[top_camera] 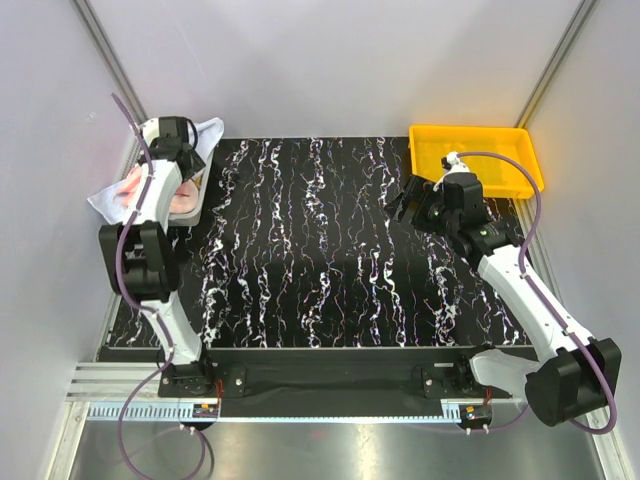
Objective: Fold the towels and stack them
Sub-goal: Grab crumpled towel
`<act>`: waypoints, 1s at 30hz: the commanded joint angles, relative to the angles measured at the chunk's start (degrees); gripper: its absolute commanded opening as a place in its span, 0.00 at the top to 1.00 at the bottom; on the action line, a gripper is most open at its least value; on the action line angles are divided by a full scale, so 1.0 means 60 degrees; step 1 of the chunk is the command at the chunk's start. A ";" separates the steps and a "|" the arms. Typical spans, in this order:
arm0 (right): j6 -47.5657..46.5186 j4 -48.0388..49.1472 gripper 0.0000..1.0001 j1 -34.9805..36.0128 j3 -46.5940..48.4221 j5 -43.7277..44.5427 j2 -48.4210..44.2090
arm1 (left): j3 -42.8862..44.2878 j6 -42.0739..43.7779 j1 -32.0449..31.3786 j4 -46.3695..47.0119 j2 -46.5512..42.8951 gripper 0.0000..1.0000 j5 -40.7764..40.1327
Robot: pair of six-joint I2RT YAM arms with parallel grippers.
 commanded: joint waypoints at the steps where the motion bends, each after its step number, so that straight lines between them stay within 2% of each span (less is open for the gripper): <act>1: 0.0076 0.0257 0.00 0.0047 0.0009 -0.0164 -0.0144 | 0.1017 -0.0169 -0.0013 -0.0456 0.0631 0.21 -0.0488; 4: 0.0105 0.0301 0.00 0.0047 -0.0020 -0.0164 -0.0130 | 0.1078 -0.0316 0.0031 -0.0604 0.0795 0.27 -0.0533; 8: 0.0164 0.0359 0.00 0.0033 -0.0034 -0.0223 -0.0086 | 0.0828 -0.0403 0.0031 -0.0442 0.0809 0.45 -0.0298; 9: 0.0164 0.0345 0.00 0.0047 -0.0034 -0.0223 -0.0071 | 0.0814 -0.0404 0.0046 -0.0442 0.0795 0.60 -0.0182; 11: 0.0193 0.0345 0.00 0.0047 -0.0034 -0.0252 -0.0071 | 0.0915 -0.0345 0.0061 -0.0559 0.0766 0.74 -0.0093; 12: 0.0164 0.0330 0.00 0.0047 -0.0034 -0.0238 -0.0086 | 0.1003 -0.0244 0.0061 -0.0603 0.0650 0.90 0.0037; 14: 0.0179 0.0330 0.00 0.0047 -0.0020 -0.0223 -0.0115 | 0.1121 -0.0170 0.0046 -0.0647 0.0430 1.00 0.0199; 18: 0.0135 0.0301 0.00 0.0047 0.0126 -0.0150 -0.0130 | 0.1501 0.0211 -0.0173 -0.0792 -0.0564 1.00 0.0799; 22: 0.0105 0.0315 0.00 0.0047 0.0346 0.0041 -0.0130 | 0.1721 0.0709 -0.1109 -0.0940 -0.1647 1.00 0.0465; 30: 0.0091 0.0286 0.00 0.0047 0.0771 0.0085 -0.0130 | 0.1195 0.0915 -0.4433 -0.0663 -0.3788 1.00 -0.0093</act>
